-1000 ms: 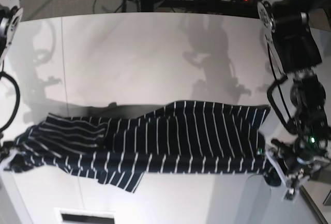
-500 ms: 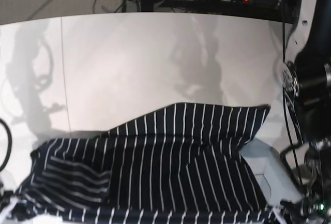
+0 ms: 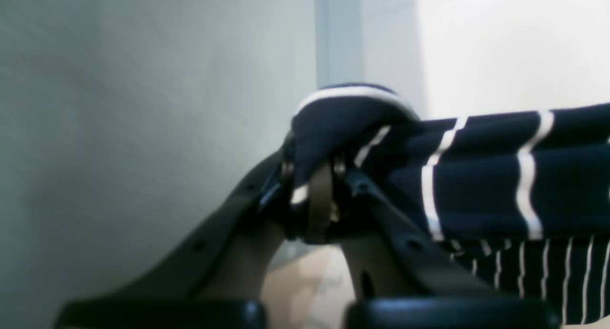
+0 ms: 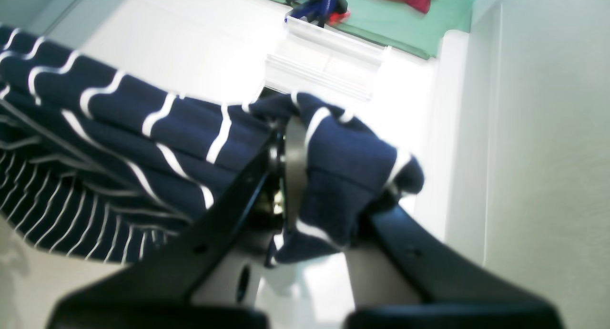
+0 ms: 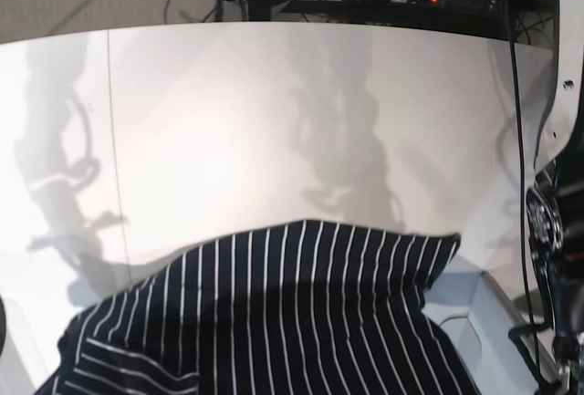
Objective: Layout the t-shirt on the table in an organized manner, then fold the t-shirt properly
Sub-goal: 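Lift the held edge with both grippers and fold it over the shirt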
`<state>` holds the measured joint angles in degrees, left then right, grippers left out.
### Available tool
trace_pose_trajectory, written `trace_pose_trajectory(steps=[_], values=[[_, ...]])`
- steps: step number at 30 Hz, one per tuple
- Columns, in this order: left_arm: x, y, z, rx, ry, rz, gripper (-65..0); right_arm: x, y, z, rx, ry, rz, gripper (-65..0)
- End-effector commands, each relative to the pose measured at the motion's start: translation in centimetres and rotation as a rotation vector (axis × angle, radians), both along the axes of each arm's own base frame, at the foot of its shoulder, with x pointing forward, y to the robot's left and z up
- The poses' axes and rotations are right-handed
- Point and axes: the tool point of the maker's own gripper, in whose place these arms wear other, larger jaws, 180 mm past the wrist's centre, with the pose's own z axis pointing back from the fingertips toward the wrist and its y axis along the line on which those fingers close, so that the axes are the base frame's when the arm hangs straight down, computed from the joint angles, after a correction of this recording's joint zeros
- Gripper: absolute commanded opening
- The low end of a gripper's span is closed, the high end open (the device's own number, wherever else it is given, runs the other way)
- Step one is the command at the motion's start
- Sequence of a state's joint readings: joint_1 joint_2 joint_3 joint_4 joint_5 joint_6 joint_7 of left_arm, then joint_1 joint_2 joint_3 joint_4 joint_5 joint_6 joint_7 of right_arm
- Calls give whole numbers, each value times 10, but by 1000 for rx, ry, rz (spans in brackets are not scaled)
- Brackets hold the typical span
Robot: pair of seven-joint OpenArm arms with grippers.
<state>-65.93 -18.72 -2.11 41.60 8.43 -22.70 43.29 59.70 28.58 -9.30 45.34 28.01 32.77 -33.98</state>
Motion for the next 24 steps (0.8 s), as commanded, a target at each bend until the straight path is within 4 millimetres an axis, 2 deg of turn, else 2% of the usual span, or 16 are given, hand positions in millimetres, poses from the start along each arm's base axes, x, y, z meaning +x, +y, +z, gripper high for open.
trace_pose_trajectory(steps=[1,3,5,7,9,11,12,16,22,24], values=[[15,1,83,53,-206,-27,-650,5,-21,42,-13,-89,-55,-650],[15,-1,93,45,-226,-30,-650,7,-23,49,-8,-97,-60,-650],[16,-3,94,44,-228,-33,-650,8,-23,52,-6,-102,-61,-650],[19,-13,96,32,-235,-47,-650,8,-24,56,-4,-115,-61,-650],[19,-17,101,32,-253,-55,-650,6,-34,60,-9,-133,-77,-650],[19,-19,105,28,-272,-48,-650,7,-35,70,-4,-165,-77,-650],[21,-28,107,20,-282,-54,-650,7,-35,72,-4,-169,-78,-650],[23,-38,110,15,-297,-65,-650,5,-44,74,-12,-171,-91,-650],[23,-39,113,15,-303,-67,-650,4,-47,74,-16,-170,-96,-650],[23,-39,116,16,-309,-67,-650,4,-49,81,-27,-182,-100,-650]])
